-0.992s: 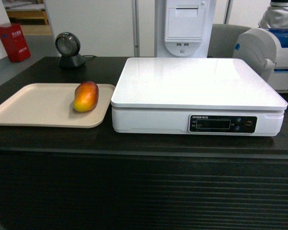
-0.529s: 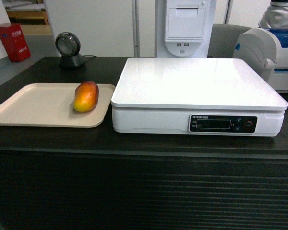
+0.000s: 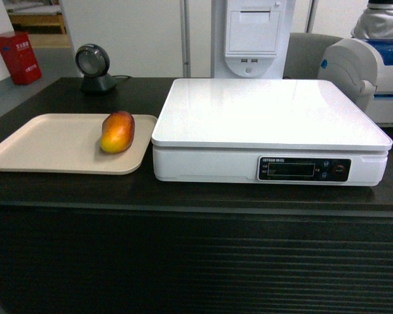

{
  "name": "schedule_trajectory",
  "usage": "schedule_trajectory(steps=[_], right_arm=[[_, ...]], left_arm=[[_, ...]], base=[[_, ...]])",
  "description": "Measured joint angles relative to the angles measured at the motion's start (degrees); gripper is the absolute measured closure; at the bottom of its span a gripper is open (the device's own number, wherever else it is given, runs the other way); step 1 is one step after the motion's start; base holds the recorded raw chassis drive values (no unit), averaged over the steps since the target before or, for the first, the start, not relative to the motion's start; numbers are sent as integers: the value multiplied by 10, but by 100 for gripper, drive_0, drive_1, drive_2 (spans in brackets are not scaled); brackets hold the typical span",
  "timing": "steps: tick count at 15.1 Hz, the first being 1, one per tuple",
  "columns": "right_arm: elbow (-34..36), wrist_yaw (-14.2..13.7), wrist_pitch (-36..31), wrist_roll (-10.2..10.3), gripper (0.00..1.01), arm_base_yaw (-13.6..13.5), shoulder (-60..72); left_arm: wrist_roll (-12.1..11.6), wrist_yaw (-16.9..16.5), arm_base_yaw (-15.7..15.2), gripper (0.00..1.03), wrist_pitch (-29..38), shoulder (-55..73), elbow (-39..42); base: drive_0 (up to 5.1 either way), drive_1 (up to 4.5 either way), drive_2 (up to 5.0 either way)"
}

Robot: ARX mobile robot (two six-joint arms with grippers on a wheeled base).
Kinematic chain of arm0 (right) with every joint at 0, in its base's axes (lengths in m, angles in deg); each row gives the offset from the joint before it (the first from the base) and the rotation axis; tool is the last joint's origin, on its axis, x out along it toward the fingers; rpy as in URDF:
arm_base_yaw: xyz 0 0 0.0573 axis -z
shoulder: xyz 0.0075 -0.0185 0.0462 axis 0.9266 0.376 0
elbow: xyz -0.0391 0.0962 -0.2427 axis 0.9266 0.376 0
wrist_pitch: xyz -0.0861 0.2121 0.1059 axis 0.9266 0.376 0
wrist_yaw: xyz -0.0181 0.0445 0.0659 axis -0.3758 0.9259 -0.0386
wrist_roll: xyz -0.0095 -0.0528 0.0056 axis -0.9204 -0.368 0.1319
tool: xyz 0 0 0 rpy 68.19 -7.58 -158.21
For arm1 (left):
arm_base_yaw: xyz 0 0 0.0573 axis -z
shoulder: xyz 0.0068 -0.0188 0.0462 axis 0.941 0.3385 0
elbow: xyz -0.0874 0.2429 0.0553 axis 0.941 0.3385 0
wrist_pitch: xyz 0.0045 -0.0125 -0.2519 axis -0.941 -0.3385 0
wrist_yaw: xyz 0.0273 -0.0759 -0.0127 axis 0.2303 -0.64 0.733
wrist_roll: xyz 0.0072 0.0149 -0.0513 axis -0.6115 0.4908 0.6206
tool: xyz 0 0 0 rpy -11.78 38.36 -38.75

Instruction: Place dark red mango on scale at checkout

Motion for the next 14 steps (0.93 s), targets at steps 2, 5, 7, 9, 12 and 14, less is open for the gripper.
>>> schedule_trajectory(steps=[2, 5, 7, 9, 12, 14], right_arm=[[0, 0, 0, 0, 3, 0, 0], [0, 0, 0, 0, 3, 0, 0], [0, 0, 0, 0, 3, 0, 0], [0, 0, 0, 0, 3, 0, 0], [0, 0, 0, 0, 3, 0, 0], [0, 0, 0, 0, 3, 0, 0]], left_arm=[[2, 142, 70, 5, -34, 49, -16], [2, 393, 233, 5, 83, 192, -34], [0, 378, 223, 5, 181, 287, -56], [-1, 298, 161, 5, 277, 401, -83], [4, 132, 56, 5, 411, 619, -196], [7, 58, 41, 5, 420, 758, -290]], base=[[0, 0, 0], [0, 0, 0], [0, 0, 0], [0, 0, 0], [0, 0, 0], [0, 0, 0]])
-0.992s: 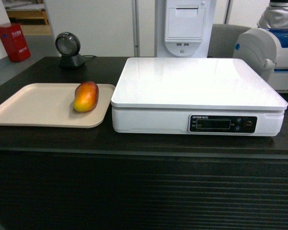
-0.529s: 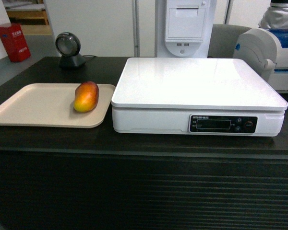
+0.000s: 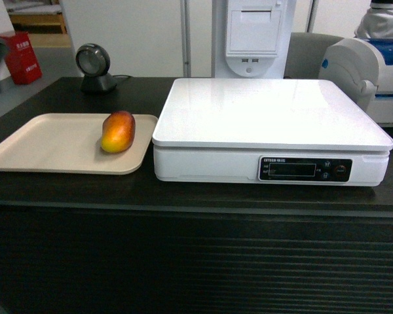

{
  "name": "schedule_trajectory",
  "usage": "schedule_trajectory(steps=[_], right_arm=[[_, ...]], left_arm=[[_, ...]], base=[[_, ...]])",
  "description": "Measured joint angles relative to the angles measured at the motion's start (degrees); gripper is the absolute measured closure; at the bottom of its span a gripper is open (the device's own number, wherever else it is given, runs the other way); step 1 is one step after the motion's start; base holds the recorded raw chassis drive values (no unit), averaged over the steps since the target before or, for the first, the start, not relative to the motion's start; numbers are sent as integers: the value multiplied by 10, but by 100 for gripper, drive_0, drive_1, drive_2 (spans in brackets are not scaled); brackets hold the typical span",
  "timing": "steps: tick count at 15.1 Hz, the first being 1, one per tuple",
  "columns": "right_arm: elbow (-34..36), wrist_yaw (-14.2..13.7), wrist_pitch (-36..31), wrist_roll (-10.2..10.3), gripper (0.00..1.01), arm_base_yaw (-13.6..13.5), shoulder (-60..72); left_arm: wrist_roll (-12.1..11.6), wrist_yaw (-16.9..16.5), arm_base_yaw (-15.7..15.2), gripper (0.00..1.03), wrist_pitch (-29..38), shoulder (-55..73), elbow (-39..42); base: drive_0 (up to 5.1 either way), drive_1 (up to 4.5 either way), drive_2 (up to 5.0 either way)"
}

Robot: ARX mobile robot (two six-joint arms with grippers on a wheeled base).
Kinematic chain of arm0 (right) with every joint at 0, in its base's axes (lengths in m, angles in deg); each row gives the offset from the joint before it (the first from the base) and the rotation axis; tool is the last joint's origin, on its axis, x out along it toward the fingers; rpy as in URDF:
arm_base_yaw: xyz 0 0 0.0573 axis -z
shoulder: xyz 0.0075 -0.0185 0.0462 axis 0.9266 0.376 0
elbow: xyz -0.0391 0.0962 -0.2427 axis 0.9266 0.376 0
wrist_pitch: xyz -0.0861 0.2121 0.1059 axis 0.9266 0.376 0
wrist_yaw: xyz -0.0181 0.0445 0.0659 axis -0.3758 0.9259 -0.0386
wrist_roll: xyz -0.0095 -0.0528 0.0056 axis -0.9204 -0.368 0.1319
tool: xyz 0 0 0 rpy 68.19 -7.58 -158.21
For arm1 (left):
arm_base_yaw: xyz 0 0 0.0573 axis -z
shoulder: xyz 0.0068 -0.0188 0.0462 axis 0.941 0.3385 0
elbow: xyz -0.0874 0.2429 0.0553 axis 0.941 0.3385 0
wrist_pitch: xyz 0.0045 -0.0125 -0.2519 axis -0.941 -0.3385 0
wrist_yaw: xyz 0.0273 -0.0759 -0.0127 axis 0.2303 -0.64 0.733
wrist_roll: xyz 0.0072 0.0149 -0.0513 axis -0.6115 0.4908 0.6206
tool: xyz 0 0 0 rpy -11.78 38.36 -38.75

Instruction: Place dark red mango on scale at checkout

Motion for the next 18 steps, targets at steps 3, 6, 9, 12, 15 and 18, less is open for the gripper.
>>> schedule_trajectory(steps=[3, 6, 9, 12, 15, 18], right_arm=[[0, 0, 0, 0, 3, 0, 0], [0, 0, 0, 0, 3, 0, 0], [0, 0, 0, 0, 3, 0, 0], [0, 0, 0, 0, 3, 0, 0], [0, 0, 0, 0, 3, 0, 0], [0, 0, 0, 0, 3, 0, 0]], left_arm=[[8, -73, -21, 5, -52, 201, -167], [8, -111, -26, 5, -128, 370, -341], [3, -115, -30, 5, -182, 472, -456], [3, -119, -32, 5, -230, 538, -544], [7, -125, -24, 5, -283, 588, -633], [8, -138, -12, 5, -353, 635, -719]], base=[[0, 0, 0], [0, 0, 0], [0, 0, 0], [0, 0, 0], [0, 0, 0], [0, 0, 0]])
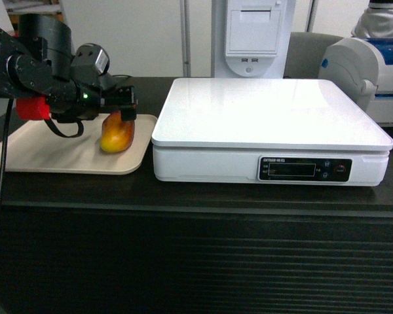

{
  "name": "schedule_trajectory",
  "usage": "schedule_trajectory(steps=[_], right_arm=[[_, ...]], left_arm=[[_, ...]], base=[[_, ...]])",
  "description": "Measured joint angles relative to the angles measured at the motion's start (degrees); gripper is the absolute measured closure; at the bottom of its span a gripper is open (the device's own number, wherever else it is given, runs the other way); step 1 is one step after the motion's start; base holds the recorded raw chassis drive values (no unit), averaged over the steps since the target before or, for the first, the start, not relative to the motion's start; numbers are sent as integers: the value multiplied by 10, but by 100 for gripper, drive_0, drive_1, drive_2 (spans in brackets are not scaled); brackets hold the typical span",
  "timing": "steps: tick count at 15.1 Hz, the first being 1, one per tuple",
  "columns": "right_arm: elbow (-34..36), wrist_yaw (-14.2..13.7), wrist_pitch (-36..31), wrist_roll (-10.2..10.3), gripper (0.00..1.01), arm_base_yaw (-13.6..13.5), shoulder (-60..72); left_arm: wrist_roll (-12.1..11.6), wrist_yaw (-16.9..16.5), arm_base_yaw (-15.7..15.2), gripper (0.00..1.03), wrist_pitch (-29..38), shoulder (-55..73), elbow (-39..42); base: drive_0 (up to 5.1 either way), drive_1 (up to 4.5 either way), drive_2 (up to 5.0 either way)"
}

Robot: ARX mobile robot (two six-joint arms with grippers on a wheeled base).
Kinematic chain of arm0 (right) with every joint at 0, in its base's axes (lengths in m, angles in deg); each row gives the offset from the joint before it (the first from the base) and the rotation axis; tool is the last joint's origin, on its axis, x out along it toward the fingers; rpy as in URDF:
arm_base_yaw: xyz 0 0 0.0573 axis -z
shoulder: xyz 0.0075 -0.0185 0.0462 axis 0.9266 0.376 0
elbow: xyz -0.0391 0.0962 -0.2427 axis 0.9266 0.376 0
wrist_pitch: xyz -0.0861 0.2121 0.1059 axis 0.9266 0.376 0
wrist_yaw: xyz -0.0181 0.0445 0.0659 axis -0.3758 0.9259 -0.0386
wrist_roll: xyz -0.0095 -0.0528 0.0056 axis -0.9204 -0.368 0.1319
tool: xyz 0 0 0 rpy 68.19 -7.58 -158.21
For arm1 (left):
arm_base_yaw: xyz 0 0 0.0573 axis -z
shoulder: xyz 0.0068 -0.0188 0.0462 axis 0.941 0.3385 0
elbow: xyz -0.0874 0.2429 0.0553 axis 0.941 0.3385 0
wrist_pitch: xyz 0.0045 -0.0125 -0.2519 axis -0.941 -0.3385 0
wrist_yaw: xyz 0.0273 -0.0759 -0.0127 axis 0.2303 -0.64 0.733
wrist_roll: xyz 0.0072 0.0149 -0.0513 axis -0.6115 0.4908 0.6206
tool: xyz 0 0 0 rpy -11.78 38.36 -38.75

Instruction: Place dark red mango on scale at checkout

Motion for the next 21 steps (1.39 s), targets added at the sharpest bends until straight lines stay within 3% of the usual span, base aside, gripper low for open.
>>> schedule_trajectory(steps=[3, 6, 9, 15, 18, 20, 21], right_arm=[[0, 0, 0, 0, 3, 0, 0], [0, 0, 0, 0, 3, 0, 0], [0, 0, 0, 0, 3, 0, 0], [0, 0, 0, 0, 3, 0, 0], [0, 0, 0, 0, 3, 0, 0], [0, 0, 0, 0, 3, 0, 0], [0, 0, 0, 0, 3, 0, 0]], left_arm=[[-20, 7, 7, 5, -56, 30, -37], [-62, 18, 14, 6, -99, 40, -49], [-91, 33, 17, 33, -101, 40, -54], [-122, 52, 13, 38, -43, -27, 33], [-125, 53, 19, 39, 23, -151, 144], [-119, 40, 40, 39, 56, -236, 221], [-78, 10, 102, 39, 73, -337, 320]], base=[[0, 0, 0], [0, 0, 0], [0, 0, 0], [0, 0, 0], [0, 0, 0], [0, 0, 0], [0, 0, 0]])
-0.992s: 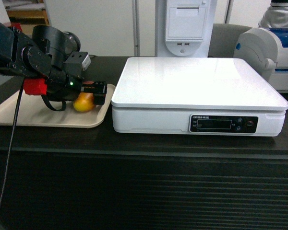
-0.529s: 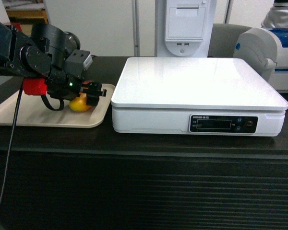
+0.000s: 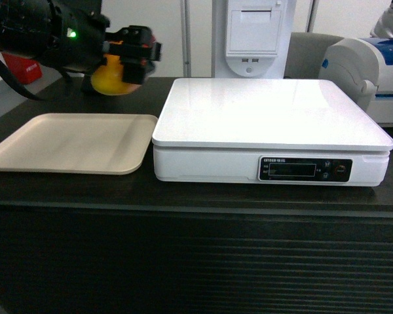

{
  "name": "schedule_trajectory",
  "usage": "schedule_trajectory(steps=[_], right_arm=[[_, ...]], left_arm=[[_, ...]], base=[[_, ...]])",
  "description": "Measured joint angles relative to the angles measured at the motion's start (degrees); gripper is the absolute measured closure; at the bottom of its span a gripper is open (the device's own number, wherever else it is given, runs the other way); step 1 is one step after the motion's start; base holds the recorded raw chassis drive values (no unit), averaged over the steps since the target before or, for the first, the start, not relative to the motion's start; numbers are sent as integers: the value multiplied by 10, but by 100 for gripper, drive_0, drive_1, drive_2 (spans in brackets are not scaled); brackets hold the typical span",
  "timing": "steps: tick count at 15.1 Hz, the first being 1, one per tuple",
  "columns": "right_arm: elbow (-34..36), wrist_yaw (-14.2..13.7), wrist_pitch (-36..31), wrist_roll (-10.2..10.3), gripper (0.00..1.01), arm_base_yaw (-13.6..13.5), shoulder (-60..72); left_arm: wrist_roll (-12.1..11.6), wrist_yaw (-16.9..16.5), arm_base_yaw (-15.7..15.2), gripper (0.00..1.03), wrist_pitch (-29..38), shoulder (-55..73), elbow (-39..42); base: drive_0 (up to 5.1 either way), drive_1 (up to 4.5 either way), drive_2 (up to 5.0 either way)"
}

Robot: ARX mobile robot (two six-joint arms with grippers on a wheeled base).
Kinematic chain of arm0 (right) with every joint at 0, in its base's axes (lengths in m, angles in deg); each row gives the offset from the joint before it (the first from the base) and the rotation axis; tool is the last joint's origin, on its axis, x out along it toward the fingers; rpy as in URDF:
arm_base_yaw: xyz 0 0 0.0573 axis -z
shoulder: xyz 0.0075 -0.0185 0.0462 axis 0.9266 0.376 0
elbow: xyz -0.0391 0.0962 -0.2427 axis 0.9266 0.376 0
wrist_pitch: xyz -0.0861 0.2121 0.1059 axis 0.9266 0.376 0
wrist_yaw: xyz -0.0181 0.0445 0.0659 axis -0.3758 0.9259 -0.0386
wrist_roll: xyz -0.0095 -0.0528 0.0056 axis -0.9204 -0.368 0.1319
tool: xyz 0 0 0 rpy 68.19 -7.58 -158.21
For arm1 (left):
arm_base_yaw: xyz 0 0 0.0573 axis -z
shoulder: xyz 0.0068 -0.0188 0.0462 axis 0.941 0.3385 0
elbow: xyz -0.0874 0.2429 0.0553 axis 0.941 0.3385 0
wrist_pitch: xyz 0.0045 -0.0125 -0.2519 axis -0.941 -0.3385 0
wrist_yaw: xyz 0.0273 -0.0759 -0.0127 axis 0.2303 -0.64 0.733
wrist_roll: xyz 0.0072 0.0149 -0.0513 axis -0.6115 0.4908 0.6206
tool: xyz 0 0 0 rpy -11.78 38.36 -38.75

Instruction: Place dark red mango on scale at checkout

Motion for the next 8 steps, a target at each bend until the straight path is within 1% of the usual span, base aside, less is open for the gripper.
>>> schedule_trajectory(steps=[1, 3, 5, 7, 8], right_arm=[[0, 0, 0, 0, 3, 0, 0], [0, 0, 0, 0, 3, 0, 0], [0, 0, 0, 0, 3, 0, 0], [0, 0, 0, 0, 3, 0, 0], [0, 0, 0, 0, 3, 0, 0]], left_arm=[[20, -2, 24, 39, 10, -22, 24], [60, -9, 73, 39, 15, -53, 45], [97, -17, 107, 39, 17, -58, 42], [129, -10, 134, 39, 3, -33, 10], [144, -4, 154, 39, -12, 1, -31]], base=[[0, 0, 0], [0, 0, 0], [0, 0, 0], [0, 0, 0], [0, 0, 0]])
